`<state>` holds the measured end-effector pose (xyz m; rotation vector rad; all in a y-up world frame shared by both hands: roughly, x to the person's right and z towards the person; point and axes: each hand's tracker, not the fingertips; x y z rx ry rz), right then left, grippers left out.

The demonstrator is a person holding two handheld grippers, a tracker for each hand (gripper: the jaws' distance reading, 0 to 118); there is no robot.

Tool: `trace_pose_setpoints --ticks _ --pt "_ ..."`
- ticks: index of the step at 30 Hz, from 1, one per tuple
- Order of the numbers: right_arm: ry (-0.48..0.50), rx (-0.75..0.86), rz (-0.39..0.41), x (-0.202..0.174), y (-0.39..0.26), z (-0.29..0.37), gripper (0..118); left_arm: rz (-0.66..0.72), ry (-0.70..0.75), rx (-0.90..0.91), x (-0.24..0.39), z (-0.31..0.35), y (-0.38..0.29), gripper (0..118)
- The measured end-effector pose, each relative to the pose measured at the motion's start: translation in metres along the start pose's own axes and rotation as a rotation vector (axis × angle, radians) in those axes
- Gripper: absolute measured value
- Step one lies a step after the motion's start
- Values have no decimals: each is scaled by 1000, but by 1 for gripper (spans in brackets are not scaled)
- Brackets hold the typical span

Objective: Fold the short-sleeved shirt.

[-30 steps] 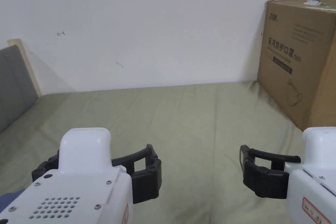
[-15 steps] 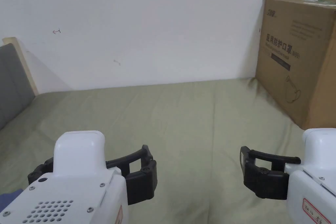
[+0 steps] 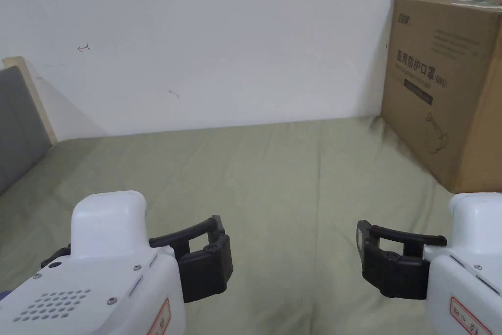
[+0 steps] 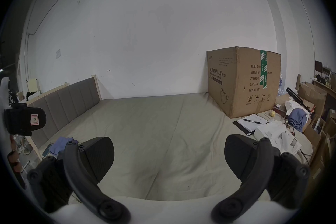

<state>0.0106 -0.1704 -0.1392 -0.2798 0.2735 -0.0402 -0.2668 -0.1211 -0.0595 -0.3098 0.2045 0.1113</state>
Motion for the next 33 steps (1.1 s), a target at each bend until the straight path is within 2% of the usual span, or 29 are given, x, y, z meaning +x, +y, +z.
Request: trace_pose_setpoints --ticks 12,19,33 --pt "5 -1 12 -1 1 0 118 -5 1 23 1 0 -3 108" --pt "7 -4 13 -1 0 0 118 -80 50 88 7 3 -10 108" --pt "12 -16 16 -2 -3 -1 118 -57 49 57 7 -1 -13 108"
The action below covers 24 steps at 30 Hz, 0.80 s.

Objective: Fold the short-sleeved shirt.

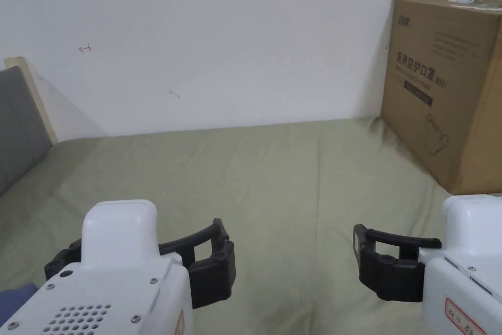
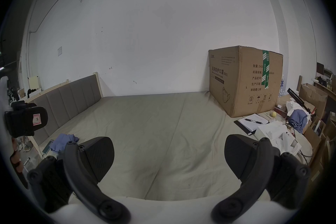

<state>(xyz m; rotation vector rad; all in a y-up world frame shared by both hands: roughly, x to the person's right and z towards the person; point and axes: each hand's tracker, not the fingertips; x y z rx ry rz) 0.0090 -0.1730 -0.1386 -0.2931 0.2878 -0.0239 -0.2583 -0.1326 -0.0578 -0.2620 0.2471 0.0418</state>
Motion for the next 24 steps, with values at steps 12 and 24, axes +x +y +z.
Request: trace_pose_setpoints --ticks 12,24 --pt "3 -11 0 -1 -2 -3 118 -18 -3 -16 2 -5 -5 108" --pt "7 -15 -6 -1 -3 -6 118 4 -1 -67 4 -7 -5 108"
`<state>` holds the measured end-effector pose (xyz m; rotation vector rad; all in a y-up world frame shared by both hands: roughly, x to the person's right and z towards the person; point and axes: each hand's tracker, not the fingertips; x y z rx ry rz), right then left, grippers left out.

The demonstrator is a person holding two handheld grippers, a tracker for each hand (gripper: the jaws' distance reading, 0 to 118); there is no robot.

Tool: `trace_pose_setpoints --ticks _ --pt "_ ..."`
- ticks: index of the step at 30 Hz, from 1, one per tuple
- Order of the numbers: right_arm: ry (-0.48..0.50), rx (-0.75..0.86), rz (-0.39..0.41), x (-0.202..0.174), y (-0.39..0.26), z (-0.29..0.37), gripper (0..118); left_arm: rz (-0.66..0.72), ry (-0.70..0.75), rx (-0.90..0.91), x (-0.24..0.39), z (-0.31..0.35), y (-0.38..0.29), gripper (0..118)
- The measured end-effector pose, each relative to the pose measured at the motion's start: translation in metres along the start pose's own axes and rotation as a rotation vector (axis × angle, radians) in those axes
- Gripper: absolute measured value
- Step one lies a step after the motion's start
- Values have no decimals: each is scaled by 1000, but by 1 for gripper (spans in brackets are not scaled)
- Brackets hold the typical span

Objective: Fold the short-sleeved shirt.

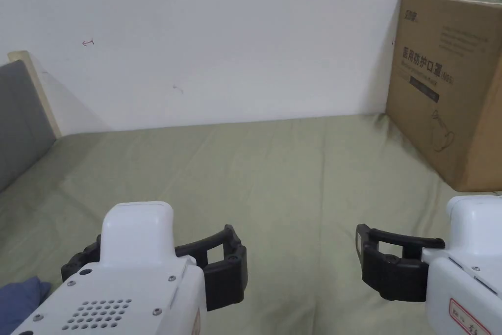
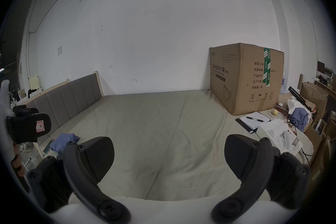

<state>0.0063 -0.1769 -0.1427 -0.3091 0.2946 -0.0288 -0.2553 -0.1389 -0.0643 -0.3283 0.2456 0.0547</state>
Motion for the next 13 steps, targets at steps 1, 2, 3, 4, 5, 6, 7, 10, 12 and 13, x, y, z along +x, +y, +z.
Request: trace_pose_setpoints --ticks 1,2,3,4,5,6,7,10,12,13 --pt "1 -1 1 0 0 0 118 11 -13 3 -1 1 0 108" --pt "0 -1 4 0 0 0 118 18 -20 4 -2 2 1 108" --pt "-1 0 6 0 0 0 118 24 -25 7 -4 3 2 108" --pt "-1 0 7 0 0 0 118 28 -31 12 -4 3 2 108" --pt "-1 -1 7 0 0 0 118 26 -32 15 -4 4 2 108" --pt "-1 -1 4 0 0 0 118 23 -32 20 -4 4 3 108" --pt "2 1 2 0 0 0 118 20 -30 26 -4 4 3 108" --pt "-1 1 5 0 1 0 118 3 -20 47 -4 6 2 108" --pt "0 1 6 0 1 0 118 -3 -11 52 -4 6 1 108" --pt "1 1 7 0 1 1 118 -6 -12 54 -4 6 1 108"
